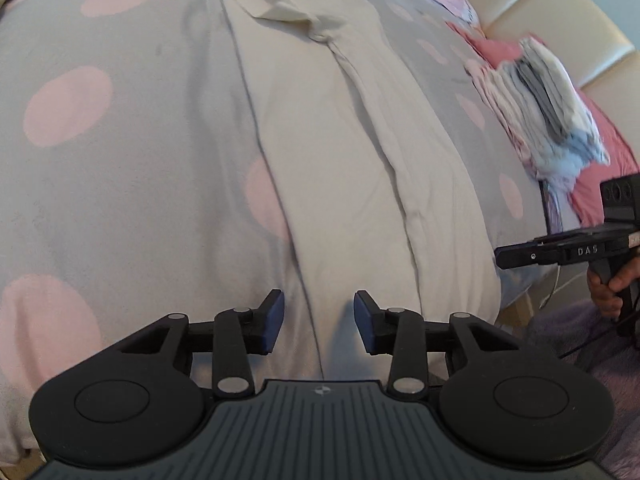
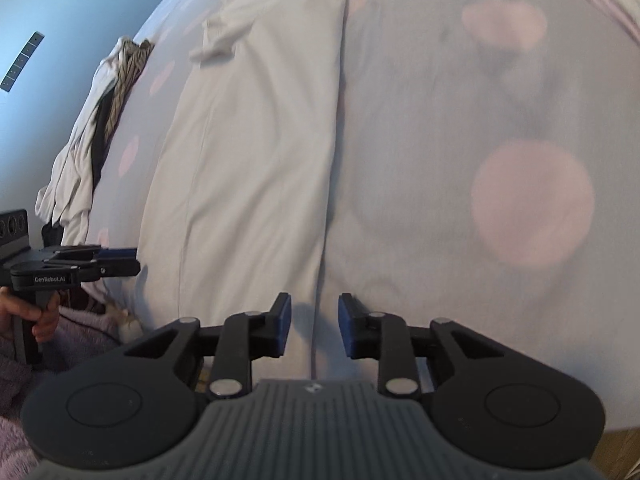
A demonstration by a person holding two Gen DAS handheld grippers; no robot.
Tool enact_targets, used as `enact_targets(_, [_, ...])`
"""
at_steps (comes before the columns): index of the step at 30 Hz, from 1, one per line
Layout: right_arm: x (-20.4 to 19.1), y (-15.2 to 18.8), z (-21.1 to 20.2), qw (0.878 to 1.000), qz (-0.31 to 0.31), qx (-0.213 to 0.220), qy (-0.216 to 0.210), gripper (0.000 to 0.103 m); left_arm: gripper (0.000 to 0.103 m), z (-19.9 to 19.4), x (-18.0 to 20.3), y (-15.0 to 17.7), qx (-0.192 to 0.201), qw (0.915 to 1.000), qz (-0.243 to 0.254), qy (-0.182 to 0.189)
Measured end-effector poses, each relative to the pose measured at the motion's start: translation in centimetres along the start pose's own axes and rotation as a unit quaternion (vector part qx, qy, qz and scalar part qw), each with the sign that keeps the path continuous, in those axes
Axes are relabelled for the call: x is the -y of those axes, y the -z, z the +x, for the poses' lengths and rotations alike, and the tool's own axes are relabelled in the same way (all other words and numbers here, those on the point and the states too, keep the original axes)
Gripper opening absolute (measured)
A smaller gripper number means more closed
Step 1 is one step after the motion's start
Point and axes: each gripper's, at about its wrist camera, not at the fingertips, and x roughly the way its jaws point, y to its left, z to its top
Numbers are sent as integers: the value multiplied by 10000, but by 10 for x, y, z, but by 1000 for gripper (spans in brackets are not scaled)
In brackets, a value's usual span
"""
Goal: Fold clothes
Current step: 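Pull the hem with both tools down over the bed edge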
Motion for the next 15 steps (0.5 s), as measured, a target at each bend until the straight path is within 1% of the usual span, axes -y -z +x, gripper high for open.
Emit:
enact_targets(1, [0, 3, 2, 10000, 12, 8, -57, 27, 35, 1, 3, 2, 7, 9999, 96, -64])
enact_targets(2, [0, 5, 4, 9999, 11, 16, -108, 22, 26, 1, 6, 3, 17, 9997, 186, -134])
enact_targets(3, [-1, 7, 5, 9999, -5, 12, -115, 14, 8, 0, 8, 4, 29, 9993, 286, -228])
enact_targets(4, [-3, 8, 5, 10000, -31, 11, -75, 3, 5, -1, 9, 5, 42, 9987, 392, -334])
enact_targets(5, [-5, 10, 5, 10000, -57, 9, -36, 1, 1, -3, 9, 6, 36, 9983, 401, -428])
enact_targets(9, [-7, 13, 2, 9997, -132, 32, 211, 1, 0, -8, 1, 13, 27, 9977, 216, -644])
enact_targets(12, [-8, 15, -2, 9994, -154, 6, 310, 2, 0, -16, -6, 17, -3, 9989, -67, -464])
enact_targets(13, [-8, 16, -4, 9994, -175, -38, 312, 7, 0, -19, -7, 19, -52, 9991, -178, -369])
enact_targets(14, [-8, 17, -7, 9992, -228, -105, 317, 7, 0, -21, -7, 22, -134, 9993, -209, -280])
enact_targets(15, [-8, 19, -10, 9989, -280, -172, 323, 10, 1, -21, -4, 25, -287, 9993, -124, -209])
